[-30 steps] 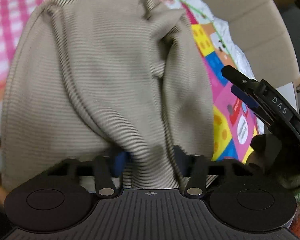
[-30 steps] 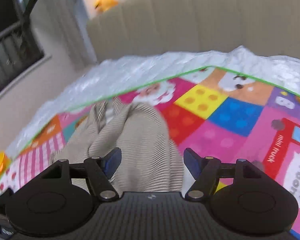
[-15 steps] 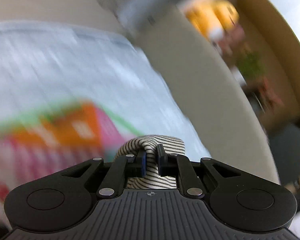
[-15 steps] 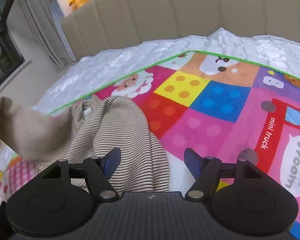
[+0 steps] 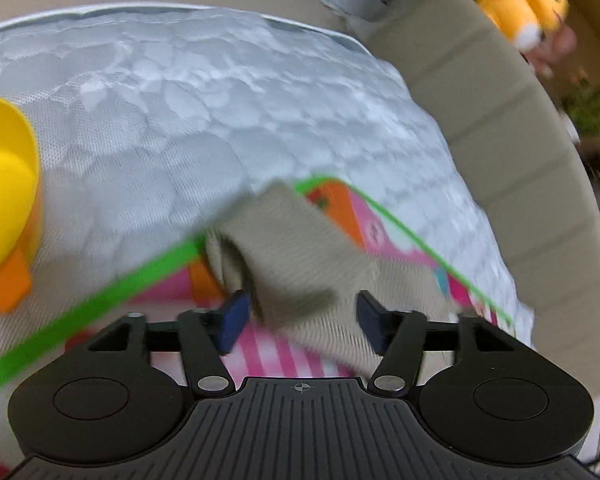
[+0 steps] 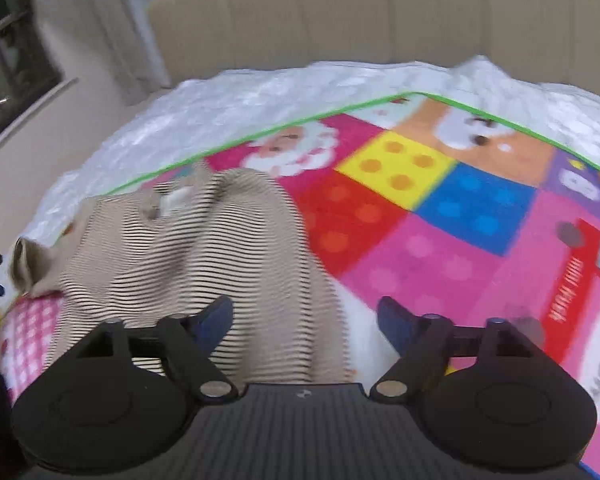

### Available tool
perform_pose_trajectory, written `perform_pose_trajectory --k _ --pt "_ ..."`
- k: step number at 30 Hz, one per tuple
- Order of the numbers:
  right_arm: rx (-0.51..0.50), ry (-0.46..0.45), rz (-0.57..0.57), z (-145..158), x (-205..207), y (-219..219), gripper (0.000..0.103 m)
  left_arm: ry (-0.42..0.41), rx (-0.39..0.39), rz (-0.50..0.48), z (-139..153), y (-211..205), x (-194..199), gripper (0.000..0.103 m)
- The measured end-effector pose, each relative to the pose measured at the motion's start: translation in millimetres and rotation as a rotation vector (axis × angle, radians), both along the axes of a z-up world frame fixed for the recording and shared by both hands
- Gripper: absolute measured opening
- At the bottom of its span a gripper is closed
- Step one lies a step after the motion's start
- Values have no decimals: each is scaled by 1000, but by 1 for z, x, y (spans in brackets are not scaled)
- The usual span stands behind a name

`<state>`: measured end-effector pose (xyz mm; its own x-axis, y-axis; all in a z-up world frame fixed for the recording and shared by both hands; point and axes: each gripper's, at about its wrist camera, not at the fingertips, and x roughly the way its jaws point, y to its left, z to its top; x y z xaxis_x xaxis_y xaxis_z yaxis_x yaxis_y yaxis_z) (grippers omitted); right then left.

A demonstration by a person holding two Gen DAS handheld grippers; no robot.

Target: Fold clothes

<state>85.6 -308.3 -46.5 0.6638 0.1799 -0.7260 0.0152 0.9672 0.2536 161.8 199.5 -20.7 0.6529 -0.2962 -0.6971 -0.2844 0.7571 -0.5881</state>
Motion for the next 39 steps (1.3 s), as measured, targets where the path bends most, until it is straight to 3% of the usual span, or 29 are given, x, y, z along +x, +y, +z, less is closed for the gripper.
perform_pose_trajectory --k 3,6,8,10,11,12,18,22,26,28,29,32,33,34,36,39 --pt "42 58 54 -9 20 12 87 -42 -5 -45 12 -23 -12 83" --pt "-15 127 106 -28 42 31 91 -85 -9 -91 24 -46 -25 94" --pt "-75 120 169 -28 45 43 90 -88 -34 -108 16 -78 -6 95" --pt "-145 87 251 -19 43 55 60 -82 -58 -105 4 -105 13 95" --pt "-209 70 291 -11 42 61 26 -79 -70 -103 -2 -118 23 95" --pt "-284 59 318 -2 43 64 5 -76 -82 -101 -8 -132 33 94" --pt "-644 -95 338 48 90 62 4 -80 -163 -356 -46 -136 45 95" --pt "-807 -180 252 52 152 56 4 -74 -167 -326 -60 -112 59 95" --pt "-867 -132 192 23 199 53 4 -108 -75 -215 -63 -94 66 95" --pt "-892 -67 188 0 213 49 4 -125 87 -133 -63 -88 72 93" --pt "-889 -36 172 -6 217 47 5 -127 153 -95 -64 -85 74 92" --pt "-728 -85 113 14 201 45 6 -124 125 -27 -67 -71 76 90" --pt "-664 -114 103 23 193 47 12 -121 110 -10 -65 -68 75 90" --pt "-608 -150 134 34 183 56 14 -122 117 3 -63 -67 73 92" --pt "-458 -182 217 50 167 77 37 -117 146 31 -56 -67 70 94" --pt "-173 -107 327 44 171 112 40 -148 94 -47 -44 -71 66 95"
